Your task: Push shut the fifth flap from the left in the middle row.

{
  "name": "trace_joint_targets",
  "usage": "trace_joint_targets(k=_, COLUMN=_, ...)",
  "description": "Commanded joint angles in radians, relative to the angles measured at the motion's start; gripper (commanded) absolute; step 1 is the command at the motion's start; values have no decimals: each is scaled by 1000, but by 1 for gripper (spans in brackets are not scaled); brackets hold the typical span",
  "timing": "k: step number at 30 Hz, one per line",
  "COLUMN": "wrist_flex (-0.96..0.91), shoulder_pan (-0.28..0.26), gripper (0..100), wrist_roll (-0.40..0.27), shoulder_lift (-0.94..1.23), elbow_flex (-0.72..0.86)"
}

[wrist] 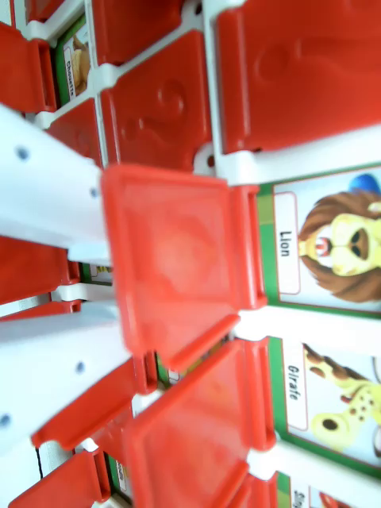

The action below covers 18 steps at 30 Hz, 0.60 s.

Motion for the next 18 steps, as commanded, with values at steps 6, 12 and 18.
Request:
trace_joint_targets(k=6, wrist_flex=71, shoulder_pan=-17, gripper=0, wrist_roll=6, shoulder_lift=141, elbow_flex=-103)
trace_joint_targets(k=12, wrist_flex=249, shoulder_pan=-28, gripper=0, wrist_roll=-31, shoulder_lift=305, elbow_flex=-89)
trace_joint_targets(k=18, wrist_flex=443, shoulder_pan=-51, gripper=0, wrist_roll=-51, shoulder_lift=456, elbow_flex=-72)
